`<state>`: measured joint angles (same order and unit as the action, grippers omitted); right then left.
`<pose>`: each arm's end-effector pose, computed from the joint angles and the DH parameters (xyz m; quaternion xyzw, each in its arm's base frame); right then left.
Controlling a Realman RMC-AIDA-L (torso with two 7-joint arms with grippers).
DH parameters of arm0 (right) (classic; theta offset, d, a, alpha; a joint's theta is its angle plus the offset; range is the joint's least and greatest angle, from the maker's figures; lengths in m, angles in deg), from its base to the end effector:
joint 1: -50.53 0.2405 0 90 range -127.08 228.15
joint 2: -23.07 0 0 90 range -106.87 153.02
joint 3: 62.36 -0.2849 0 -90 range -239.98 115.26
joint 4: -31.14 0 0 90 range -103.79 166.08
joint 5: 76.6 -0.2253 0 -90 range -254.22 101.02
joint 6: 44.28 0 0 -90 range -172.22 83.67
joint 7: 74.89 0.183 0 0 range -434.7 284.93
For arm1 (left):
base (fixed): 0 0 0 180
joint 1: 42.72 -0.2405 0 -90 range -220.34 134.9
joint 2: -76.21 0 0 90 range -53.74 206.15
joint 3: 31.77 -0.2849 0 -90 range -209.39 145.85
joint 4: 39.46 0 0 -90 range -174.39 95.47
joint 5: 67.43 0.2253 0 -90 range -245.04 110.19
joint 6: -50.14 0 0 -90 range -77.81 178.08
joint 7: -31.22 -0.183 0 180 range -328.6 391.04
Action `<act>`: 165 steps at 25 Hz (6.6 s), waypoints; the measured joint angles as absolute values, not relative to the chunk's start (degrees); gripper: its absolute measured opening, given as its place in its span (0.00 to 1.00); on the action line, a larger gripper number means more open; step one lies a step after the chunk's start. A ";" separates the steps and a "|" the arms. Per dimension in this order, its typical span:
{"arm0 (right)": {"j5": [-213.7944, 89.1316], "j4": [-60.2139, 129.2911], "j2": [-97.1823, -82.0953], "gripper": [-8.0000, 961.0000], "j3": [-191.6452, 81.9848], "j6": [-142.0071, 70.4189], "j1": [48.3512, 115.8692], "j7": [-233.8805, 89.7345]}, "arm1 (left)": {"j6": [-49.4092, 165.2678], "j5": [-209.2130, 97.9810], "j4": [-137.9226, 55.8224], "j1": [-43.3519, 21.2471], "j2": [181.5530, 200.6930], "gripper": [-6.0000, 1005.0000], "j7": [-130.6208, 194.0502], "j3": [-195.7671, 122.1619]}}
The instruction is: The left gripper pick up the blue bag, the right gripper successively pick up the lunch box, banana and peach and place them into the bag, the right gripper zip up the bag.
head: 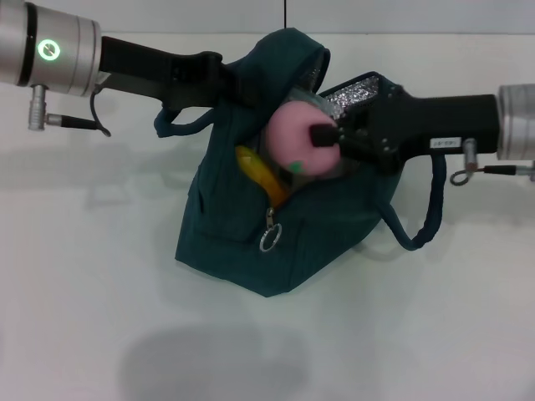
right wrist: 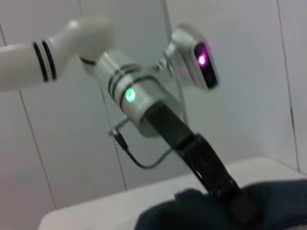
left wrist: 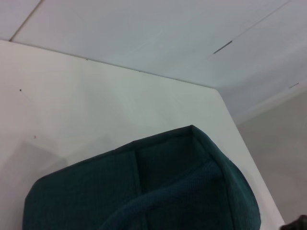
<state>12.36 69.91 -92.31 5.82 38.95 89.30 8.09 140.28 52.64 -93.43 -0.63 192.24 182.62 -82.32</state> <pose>0.1643 0.4057 -0.0628 -0.9529 0.1043 0.2799 0.0524 -0.1806 0.4318 -0.0120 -0.8174 -0.5527 -0.1594 0.0324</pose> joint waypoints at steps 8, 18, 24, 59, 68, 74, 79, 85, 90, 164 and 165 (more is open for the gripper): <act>15.32 66.75 -92.18 0.06 7.10 33.85 90.86 8.87 | 140.21 52.63 -93.33 -0.71 191.85 0.06 182.69 -82.13; 24.42 67.91 -91.52 0.06 6.49 35.23 93.09 19.41 | 140.13 52.77 -93.34 -0.12 191.48 0.06 182.82 -82.13; 24.25 70.07 -91.26 0.06 3.08 39.55 92.99 20.83 | 139.82 52.98 -93.34 -0.01 191.43 0.06 182.57 -82.13; 15.26 62.69 -91.42 0.58 -15.79 37.87 75.76 0.30 | 139.73 52.82 -93.25 -1.88 191.66 0.06 181.74 -82.04; 15.33 56.54 -92.12 0.58 -10.65 28.68 84.02 -0.06 | 140.10 52.80 -93.24 -2.10 191.96 0.06 181.00 -82.04; 13.88 55.50 -92.80 0.58 -10.26 19.04 86.34 -0.16 | 140.28 52.69 -93.25 -2.67 192.08 0.06 180.98 -82.04; 2.40 55.93 -92.57 0.58 -10.69 16.85 84.91 -4.48 | 141.92 51.28 -93.25 -4.33 191.99 0.06 180.89 -82.04; -12.51 61.17 -92.77 0.58 -10.14 23.75 79.35 -12.11 | 143.19 50.34 -92.72 -5.60 192.16 0.06 179.44 -82.04; -13.52 68.73 -92.61 0.58 -10.00 28.83 75.81 -11.83 | 144.46 46.66 -87.15 -5.89 192.20 0.06 175.57 -82.04; 27.05 63.51 -92.54 0.58 1.27 52.66 84.78 4.08 | 143.38 43.75 -81.47 -5.07 192.05 0.06 167.89 -78.62; 26.95 63.32 -92.65 0.57 1.65 52.01 85.17 4.10 | 143.39 43.74 -81.47 -5.07 192.05 0.06 167.89 -78.61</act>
<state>26.95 63.32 -92.65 1.65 52.01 85.17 4.10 143.39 43.74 -81.47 -5.07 192.05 167.89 -78.61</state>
